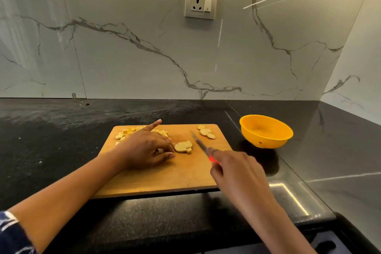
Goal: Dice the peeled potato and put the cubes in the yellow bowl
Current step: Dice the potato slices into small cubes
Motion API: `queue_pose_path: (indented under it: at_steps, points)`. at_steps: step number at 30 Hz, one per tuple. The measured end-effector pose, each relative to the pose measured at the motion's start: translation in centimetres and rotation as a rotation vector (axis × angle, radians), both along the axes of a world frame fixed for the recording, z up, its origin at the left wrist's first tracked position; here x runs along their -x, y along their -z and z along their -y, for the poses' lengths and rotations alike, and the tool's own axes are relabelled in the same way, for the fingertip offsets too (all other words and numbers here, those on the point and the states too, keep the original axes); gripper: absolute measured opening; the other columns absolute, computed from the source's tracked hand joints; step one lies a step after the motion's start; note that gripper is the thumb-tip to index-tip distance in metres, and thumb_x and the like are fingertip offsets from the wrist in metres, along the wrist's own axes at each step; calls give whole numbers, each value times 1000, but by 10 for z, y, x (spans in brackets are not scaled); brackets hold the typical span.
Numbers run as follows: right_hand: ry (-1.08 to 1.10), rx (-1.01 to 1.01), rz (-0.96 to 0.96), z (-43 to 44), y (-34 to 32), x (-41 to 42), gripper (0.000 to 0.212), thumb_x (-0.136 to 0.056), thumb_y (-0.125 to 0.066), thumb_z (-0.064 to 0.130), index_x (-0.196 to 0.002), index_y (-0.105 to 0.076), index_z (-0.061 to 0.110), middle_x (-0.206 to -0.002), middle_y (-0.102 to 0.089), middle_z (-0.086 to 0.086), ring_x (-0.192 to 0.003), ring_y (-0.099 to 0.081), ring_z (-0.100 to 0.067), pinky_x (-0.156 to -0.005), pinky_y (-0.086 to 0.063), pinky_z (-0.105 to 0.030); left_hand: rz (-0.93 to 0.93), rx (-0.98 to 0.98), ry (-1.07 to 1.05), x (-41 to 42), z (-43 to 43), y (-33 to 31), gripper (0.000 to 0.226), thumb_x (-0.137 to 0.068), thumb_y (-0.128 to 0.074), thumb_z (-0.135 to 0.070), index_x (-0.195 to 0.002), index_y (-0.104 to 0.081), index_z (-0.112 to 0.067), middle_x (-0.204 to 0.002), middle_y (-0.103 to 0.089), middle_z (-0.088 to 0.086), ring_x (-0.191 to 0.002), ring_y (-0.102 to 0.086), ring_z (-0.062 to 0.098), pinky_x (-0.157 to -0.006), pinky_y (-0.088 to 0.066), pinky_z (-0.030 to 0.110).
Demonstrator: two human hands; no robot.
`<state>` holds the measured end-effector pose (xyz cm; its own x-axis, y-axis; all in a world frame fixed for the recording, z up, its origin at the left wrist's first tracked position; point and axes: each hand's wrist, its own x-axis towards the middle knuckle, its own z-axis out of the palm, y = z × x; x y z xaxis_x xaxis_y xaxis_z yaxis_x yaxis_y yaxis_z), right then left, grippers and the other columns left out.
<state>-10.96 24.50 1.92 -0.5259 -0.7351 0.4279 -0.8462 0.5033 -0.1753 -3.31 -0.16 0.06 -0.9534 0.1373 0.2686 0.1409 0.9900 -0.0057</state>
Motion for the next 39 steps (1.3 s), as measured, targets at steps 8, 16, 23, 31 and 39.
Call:
queue_pose_path:
  at_steps: [8, 16, 23, 31, 39]
  points:
    - [178, 180, 35, 40, 18, 61, 46, -98, -49, 30, -143, -41, 31, -111, -67, 7, -94, -61, -9, -66, -38, -18, 193, -49, -153, 34, -34, -18, 60, -89, -41, -57, -143, -33, -32, -145, -42, -8, -136, -32, 12, -112, -3, 22]
    - [117, 182, 63, 35, 25, 70, 46, -97, -51, 31, -143, -42, 29, -113, -67, 6, -95, -61, -8, -71, -41, -18, 150, -92, -131, 48, -9, -16, 18, -95, -52, -30, -110, -58, -24, -106, -54, -8, -97, -51, 4, -115, -16, 30]
    - [85, 216, 68, 45, 21, 65, 44, -97, -50, 28, -141, -44, 29, -112, -68, 5, -93, -62, -10, -73, -46, -22, 27, -34, -279, 13, 30, -35, 12, -88, -60, -22, -99, -60, -26, -98, -55, -11, -94, -51, 2, -117, -2, 46]
    - [71, 276, 111, 66, 13, 73, 43, -97, -53, 26, -140, -47, 24, -114, -68, 2, -97, -64, -12, -71, -45, -20, 107, -257, -195, 7, 11, -31, 32, -86, -54, -48, -117, -53, -39, -125, -54, -14, -118, -46, 6, -116, -21, 39]
    - [133, 241, 145, 56, 22, 85, 43, -97, -53, 27, -139, -48, 24, -117, -68, 3, -99, -63, -11, -78, -48, -22, 47, 121, -379, 22, 20, -20, 49, -86, -33, -65, -111, -63, -34, -119, -62, -14, -117, -50, 6, -114, 8, 48]
